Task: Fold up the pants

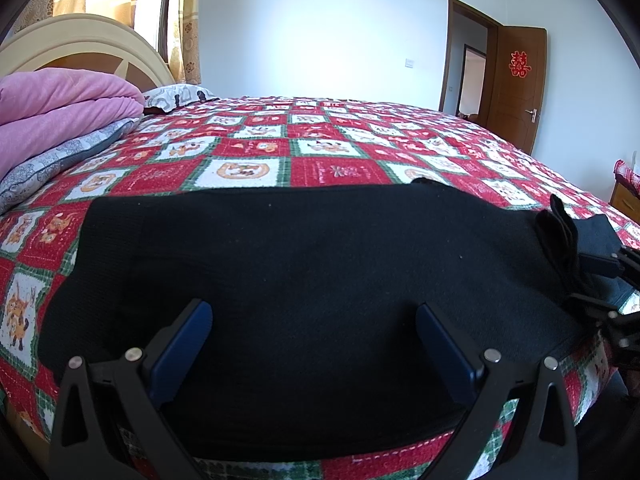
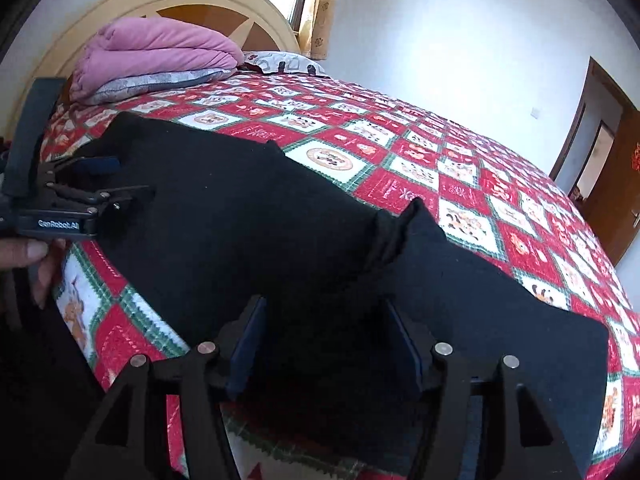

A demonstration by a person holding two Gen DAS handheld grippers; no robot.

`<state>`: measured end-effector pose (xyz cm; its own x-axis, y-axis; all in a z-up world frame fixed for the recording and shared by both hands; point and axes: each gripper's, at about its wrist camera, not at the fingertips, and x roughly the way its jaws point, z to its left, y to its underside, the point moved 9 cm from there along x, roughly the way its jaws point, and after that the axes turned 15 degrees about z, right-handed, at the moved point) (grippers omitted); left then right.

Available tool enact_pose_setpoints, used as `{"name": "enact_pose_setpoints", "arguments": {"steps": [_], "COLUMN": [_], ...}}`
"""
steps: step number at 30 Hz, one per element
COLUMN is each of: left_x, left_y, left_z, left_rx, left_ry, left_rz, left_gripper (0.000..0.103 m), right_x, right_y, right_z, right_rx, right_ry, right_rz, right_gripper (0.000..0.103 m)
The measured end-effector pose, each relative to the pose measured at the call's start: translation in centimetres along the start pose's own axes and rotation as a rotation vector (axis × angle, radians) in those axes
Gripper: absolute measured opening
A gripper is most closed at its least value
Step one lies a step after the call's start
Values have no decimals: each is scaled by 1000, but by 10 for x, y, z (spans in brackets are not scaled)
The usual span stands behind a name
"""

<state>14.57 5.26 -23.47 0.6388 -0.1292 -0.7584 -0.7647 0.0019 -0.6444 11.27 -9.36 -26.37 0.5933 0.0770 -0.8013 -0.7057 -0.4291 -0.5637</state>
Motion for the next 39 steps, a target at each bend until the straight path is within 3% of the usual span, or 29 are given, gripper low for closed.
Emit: {"name": "enact_pose_setpoints", "arguments": {"steps": [5, 10, 16, 19, 21, 23, 26, 31, 37, 39], "left_x": [0, 0, -1, -6, -16, -26, -36, -23, -22, -20], "left_y": [0, 0, 0, -4, -12, -18, -17, 6, 17, 22], "left_z": [0, 1, 0, 9, 32, 60, 116, 163, 157, 152], "left_rx": [1, 2, -1, -22, -50, -112, -274, -473, -437, -410], "left_ry": [-1, -2, 4, 44, -17, -32, 12, 106, 49, -15], "left_rz": [0, 1, -1, 0, -20, -42, -58, -18, -32, -22], "left_gripper": [103, 103, 103, 103, 103, 103, 103, 103, 97, 90], "right_x": [-27, -5, -6, -16, -27, -33, -34, -25, -24, -24], "right_y": [10, 27, 29, 31, 31, 30, 31, 35, 36, 37], "right_z": [-10, -11, -8, -11, -17, -24, -37, -44, -35, -32], "right_rx": [50, 90, 73, 82, 83, 94, 135, 173, 131, 127], "right_ry": [-7, -80, -62, -71, -53, -43, -43, -37, -17, -20], "right_rz": [-50, 43, 41, 27, -2, -21, -26, -4, -9, -9], "right_gripper": [61, 61, 62, 62, 62, 62, 62, 62, 62, 62]}}
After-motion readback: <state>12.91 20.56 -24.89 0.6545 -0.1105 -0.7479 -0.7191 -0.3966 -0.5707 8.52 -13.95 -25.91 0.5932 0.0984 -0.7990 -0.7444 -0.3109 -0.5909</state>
